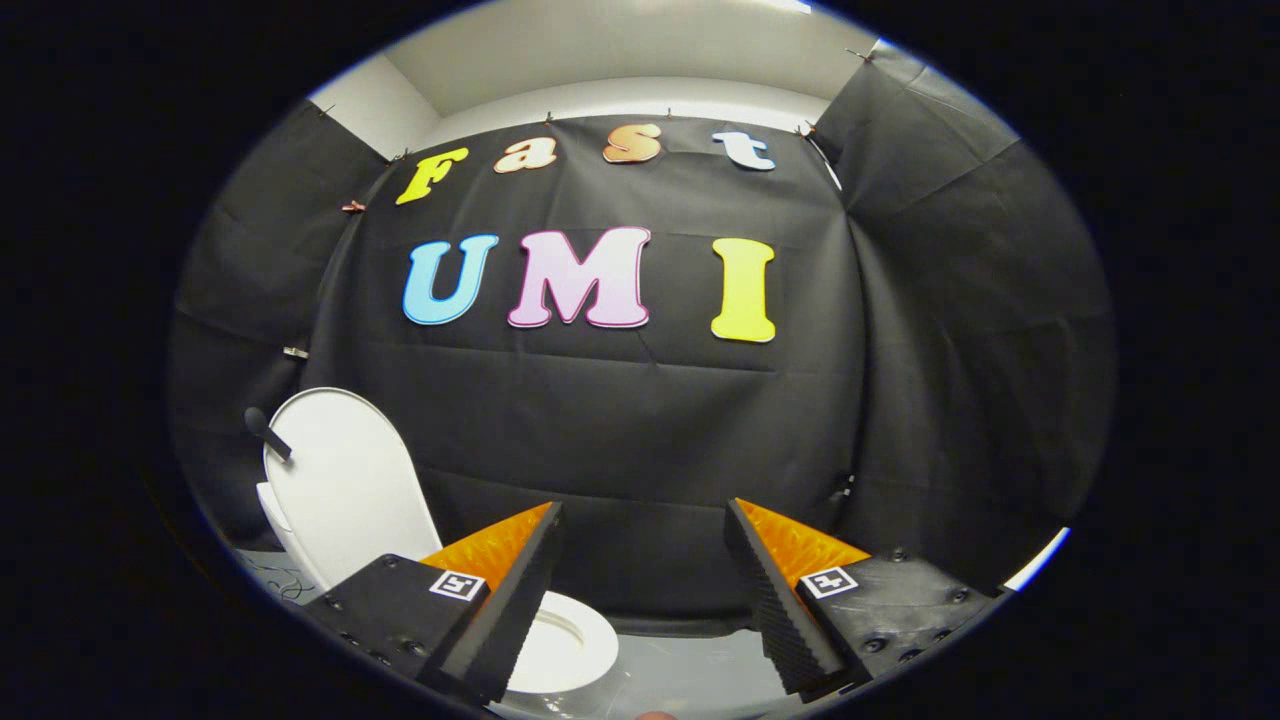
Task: Open the toilet lid.
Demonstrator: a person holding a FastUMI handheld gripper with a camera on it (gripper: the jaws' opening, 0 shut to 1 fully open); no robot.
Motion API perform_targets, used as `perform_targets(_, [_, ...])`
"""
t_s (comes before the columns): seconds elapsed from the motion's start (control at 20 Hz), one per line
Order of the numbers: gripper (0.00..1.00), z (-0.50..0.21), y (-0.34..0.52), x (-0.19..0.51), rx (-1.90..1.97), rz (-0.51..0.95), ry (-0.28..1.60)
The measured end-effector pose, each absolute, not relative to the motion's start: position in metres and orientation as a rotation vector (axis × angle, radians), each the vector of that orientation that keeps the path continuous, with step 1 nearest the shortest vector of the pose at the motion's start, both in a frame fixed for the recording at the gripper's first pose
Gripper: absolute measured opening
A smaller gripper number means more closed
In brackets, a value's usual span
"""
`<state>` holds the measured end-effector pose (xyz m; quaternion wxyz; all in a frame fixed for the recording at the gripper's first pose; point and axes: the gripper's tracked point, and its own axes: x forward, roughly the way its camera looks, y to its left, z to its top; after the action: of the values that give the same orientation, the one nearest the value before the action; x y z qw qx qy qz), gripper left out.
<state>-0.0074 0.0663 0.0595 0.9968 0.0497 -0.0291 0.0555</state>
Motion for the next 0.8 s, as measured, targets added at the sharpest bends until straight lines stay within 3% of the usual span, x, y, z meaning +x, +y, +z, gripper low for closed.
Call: perform_targets(0.8, [0.99, 0.034, 0.072, 0.008, 0.122, 0.140, -0.018])
